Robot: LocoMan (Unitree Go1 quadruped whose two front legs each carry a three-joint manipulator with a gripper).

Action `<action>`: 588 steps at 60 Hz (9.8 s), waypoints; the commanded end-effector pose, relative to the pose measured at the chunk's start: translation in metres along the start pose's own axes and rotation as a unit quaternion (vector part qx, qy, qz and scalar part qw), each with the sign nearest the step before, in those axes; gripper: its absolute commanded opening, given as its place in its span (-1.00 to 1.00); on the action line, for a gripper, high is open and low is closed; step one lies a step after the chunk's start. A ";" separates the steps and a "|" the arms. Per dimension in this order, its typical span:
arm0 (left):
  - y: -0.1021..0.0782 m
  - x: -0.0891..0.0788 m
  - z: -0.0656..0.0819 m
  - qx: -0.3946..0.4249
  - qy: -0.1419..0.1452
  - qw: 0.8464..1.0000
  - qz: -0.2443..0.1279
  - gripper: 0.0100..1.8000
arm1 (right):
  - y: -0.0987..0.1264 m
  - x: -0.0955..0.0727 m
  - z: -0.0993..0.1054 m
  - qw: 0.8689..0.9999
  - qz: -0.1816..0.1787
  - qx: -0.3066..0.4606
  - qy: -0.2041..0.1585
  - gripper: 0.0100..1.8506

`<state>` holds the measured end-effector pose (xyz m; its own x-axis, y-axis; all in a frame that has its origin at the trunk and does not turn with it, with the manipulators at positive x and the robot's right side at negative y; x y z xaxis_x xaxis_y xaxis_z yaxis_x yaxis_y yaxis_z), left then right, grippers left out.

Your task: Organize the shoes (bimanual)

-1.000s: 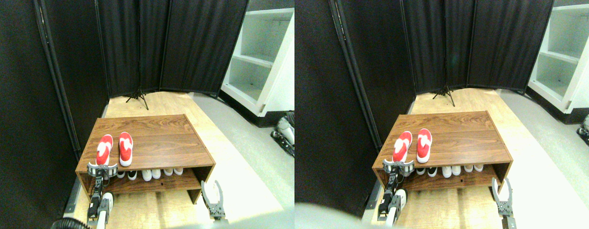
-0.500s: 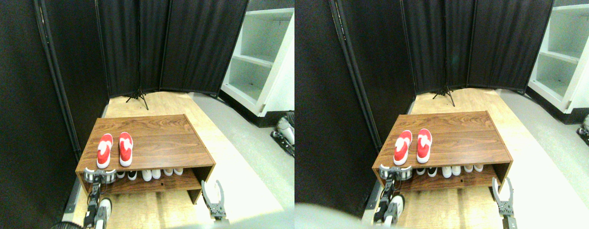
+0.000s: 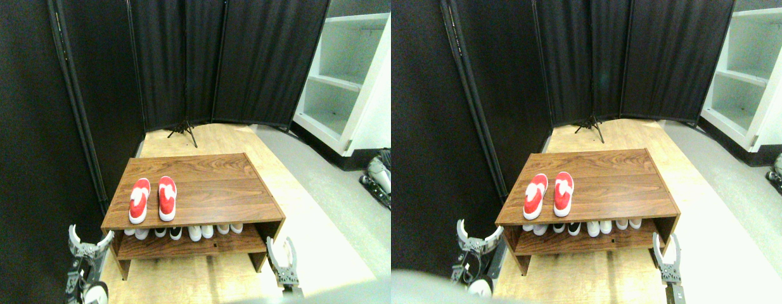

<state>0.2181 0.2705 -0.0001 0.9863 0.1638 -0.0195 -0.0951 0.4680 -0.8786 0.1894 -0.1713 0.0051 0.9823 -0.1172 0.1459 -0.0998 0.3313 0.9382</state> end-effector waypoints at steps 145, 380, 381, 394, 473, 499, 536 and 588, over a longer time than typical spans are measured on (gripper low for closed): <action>-0.013 0.007 -0.016 0.004 -0.064 0.997 -0.037 -1.00 | 0.001 -0.002 0.002 1.000 0.021 -0.003 -0.006 -0.77; -0.035 -0.045 -0.089 -0.144 -0.019 0.989 0.017 -1.00 | -0.072 0.088 -0.018 0.963 -0.160 0.134 0.168 0.71; -0.035 -0.045 -0.089 -0.144 -0.019 0.989 0.017 -1.00 | -0.072 0.088 -0.018 0.963 -0.160 0.134 0.168 0.71; -0.035 -0.047 -0.087 -0.124 -0.018 0.992 0.009 -1.00 | -0.082 0.102 -0.027 0.958 -0.176 0.163 0.159 0.66; -0.036 -0.054 -0.084 -0.120 -0.015 0.993 -0.006 -1.00 | -0.035 0.040 0.032 0.990 -0.089 0.044 0.101 -0.50; -0.032 -0.054 -0.080 -0.118 -0.022 0.993 -0.003 -1.00 | -0.039 0.098 0.063 0.998 -0.054 0.008 0.033 -1.00; -0.030 -0.060 -0.078 -0.098 -0.030 0.995 -0.001 -1.00 | -0.086 0.173 0.048 0.983 -0.176 0.060 0.000 -1.00; -0.025 -0.058 -0.073 -0.093 -0.059 0.994 -0.011 -1.00 | -0.094 0.164 -0.021 0.969 -0.217 0.107 0.044 -1.00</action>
<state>0.1701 0.1870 -0.0166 0.9638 0.2665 0.0055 -0.0785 0.3032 -0.9497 0.3640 -0.2074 -0.0610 0.9561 -0.1365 -0.2593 0.2706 0.0723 0.9600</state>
